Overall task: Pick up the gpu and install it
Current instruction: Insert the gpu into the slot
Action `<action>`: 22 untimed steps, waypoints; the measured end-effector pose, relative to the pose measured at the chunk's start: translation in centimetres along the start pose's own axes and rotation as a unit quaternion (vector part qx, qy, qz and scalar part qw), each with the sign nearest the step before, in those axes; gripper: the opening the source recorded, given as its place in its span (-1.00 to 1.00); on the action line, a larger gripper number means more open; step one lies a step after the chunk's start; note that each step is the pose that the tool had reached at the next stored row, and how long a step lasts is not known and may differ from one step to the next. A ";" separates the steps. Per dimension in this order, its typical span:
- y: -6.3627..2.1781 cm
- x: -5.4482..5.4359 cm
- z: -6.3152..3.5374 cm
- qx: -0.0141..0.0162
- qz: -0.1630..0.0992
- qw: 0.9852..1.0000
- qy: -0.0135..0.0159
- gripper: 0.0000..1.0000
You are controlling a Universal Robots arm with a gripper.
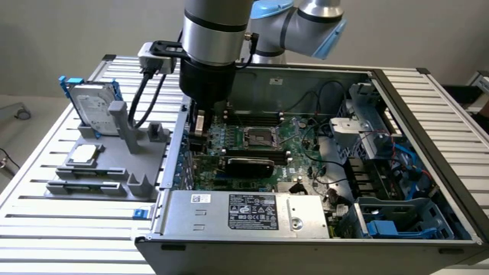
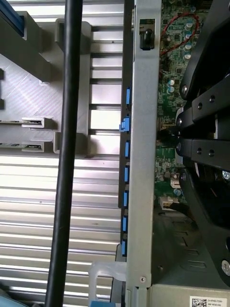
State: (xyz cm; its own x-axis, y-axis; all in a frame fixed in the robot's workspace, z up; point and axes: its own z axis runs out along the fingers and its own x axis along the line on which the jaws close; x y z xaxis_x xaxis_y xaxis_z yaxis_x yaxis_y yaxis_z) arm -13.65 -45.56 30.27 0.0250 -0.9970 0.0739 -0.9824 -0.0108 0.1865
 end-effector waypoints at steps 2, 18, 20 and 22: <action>0.00 0.0 0.00 0.000 0.001 1.000 0.000 -0.73; 0.07 -0.5 0.21 -0.001 0.018 1.000 -0.003 -0.73; 0.08 -0.6 0.24 -0.002 0.019 1.000 -0.004 -0.73; 0.08 -0.6 0.28 -0.002 0.021 1.000 -0.004 -0.73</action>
State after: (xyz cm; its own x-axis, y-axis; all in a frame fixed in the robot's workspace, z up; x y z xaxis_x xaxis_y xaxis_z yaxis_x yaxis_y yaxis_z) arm -13.80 -44.99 29.98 -0.0170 -0.9971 0.0743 -0.9819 0.0307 0.1867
